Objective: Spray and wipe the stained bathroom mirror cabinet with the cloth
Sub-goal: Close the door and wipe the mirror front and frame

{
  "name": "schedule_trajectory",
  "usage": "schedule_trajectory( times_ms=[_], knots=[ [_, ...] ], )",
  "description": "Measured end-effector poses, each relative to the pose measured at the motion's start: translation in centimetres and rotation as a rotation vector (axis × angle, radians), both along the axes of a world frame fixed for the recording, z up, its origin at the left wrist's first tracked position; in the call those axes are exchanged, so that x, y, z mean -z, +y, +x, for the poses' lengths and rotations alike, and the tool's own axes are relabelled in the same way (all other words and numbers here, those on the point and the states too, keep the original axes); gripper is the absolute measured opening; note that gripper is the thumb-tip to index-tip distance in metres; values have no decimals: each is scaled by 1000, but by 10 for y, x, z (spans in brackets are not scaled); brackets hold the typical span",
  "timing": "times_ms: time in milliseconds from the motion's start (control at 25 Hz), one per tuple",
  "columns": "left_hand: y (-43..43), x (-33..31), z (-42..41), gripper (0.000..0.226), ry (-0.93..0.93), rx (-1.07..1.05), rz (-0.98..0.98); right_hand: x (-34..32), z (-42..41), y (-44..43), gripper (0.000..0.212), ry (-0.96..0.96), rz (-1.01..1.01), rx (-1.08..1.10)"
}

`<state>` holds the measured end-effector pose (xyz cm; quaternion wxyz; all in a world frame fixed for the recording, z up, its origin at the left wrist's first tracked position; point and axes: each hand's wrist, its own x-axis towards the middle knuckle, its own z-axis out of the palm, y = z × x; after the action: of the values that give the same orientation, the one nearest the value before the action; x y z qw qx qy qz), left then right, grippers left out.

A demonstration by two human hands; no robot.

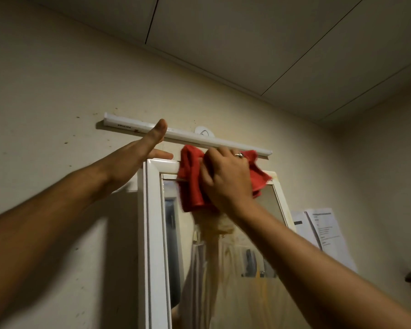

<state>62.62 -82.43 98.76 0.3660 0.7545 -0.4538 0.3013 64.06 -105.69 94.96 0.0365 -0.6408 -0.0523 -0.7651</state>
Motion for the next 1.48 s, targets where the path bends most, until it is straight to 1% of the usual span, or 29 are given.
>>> schedule_trajectory(
  times_ms=[80, 160, 200, 240, 280, 360, 400, 480, 520, 600, 640, 680, 760, 840, 880, 920, 960, 1040, 1080, 1120, 1160, 1200, 1240, 1280, 1320, 1360, 1400, 1440, 1480],
  knots=[
    [1, 0, 0, 118, 12, 2, -28, -3, 8, 22, 27, -4, -98, -97],
    [0, 0, -1, 114, 18, 17, -12, -5, 2, -3, 28, 16, -138, -83],
    [0, 1, -1, 108, 20, 14, -4, -4, -3, -23, 28, 41, -112, -38],
    [0, 1, -2, 103, 18, 3, 4, -2, -9, -40, 29, 72, -37, 9],
    [-1, 2, -2, 103, 13, -7, 13, 0, -15, -52, 30, 89, 68, 48],
    [3, 3, -1, 103, 6, -12, 16, 0, -13, -38, 31, 71, 184, 56],
    [2, 2, -2, 102, 4, -8, 16, -1, -7, -19, 28, 44, 163, 13],
    [0, -2, -4, 106, -14, -36, 12, -3, 6, 21, 23, -22, 27, -123],
    [-4, -3, -6, 108, -28, -73, 16, -2, 10, 25, 23, -30, -43, -171],
    [-15, -6, -8, 111, -91, -191, 57, 0, 10, -4, 22, -23, -126, -187],
    [-21, -7, -8, 115, -122, -261, 95, 2, 9, -31, 22, -16, -120, -151],
    [-27, -7, -10, 120, -156, -332, 152, 4, 7, -62, 23, -6, -61, -94],
    [-39, -6, -14, 130, -221, -459, 256, 4, 1, -128, 26, 85, 155, 16],
    [-50, -7, -17, 139, -275, -552, 348, 10, -5, -171, 32, 230, 415, -28],
    [-56, -9, -18, 141, -293, -577, 403, 13, -4, -176, 34, 271, 496, -78],
    [-61, -12, -19, 139, -303, -585, 467, 18, 1, -172, 34, 269, 514, -129],
    [-67, -13, -20, 127, -303, -574, 535, 24, 7, -161, 35, 225, 468, -177],
    [-79, -16, -19, 77, -276, -523, 614, 36, 17, -134, 40, 127, 226, -186],
    [-84, -18, -19, 60, -264, -500, 624, 44, 19, -125, 43, 121, 80, -152],
    [-88, -21, -20, 53, -263, -488, 633, 48, 22, -127, 45, 134, -40, -111],
    [-90, -20, -22, 56, -267, -480, 647, 51, 20, -137, 45, 146, -105, -86],
    [-91, -19, -22, 63, -275, -481, 664, 54, 16, -149, 42, 161, -75, -91],
    [-92, -19, -22, 73, -308, -474, 676, 57, 12, -158, 38, 149, 46, -122],
    [-92, -19, -23, 86, -332, -470, 688, 61, 10, -161, 33, 122, 209, -160],
    [-91, -18, -22, 91, -328, -462, 675, 63, 13, -154, 27, 94, 333, -180],
    [-92, -20, -19, 85, -307, -445, 644, 61, 17, -137, 23, 60, 353, -185],
    [-92, -22, -14, 75, -289, -426, 616, 58, 21, -118, 23, 28, 267, -183],
    [-91, -23, -10, 71, -277, -430, 622, 57, 24, -101, 27, 8, 127, -180],
    [-92, -24, -6, 72, -299, -452, 640, 61, 28, -93, 33, 2, -14, -167]
  ],
)
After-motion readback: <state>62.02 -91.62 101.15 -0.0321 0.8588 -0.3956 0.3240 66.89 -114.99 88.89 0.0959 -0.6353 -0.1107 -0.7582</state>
